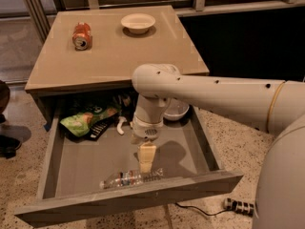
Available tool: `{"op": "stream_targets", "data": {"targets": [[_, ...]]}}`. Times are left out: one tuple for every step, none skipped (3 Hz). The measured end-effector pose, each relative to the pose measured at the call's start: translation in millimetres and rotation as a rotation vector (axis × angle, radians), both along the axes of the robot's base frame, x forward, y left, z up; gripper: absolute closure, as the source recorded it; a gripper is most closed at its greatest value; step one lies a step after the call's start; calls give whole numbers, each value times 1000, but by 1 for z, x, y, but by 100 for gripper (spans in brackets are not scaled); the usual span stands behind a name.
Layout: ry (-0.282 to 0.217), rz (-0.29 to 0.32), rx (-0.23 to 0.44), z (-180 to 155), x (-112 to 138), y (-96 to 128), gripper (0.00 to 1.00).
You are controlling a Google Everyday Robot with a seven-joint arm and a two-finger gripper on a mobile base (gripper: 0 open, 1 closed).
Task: Pick water bottle from top drawer and place on counter
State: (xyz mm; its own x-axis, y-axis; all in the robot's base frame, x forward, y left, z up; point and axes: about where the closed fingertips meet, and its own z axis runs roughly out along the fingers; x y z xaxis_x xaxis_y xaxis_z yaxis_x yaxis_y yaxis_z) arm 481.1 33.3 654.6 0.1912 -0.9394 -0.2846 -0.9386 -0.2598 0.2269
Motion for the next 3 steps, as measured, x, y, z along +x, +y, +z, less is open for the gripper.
{"op": "stream_targets", "data": {"targets": [[7, -1, 6, -5, -2, 0, 34], [13, -1, 10, -8, -3, 1, 36], [27, 1, 17, -15, -6, 2, 31]]}}
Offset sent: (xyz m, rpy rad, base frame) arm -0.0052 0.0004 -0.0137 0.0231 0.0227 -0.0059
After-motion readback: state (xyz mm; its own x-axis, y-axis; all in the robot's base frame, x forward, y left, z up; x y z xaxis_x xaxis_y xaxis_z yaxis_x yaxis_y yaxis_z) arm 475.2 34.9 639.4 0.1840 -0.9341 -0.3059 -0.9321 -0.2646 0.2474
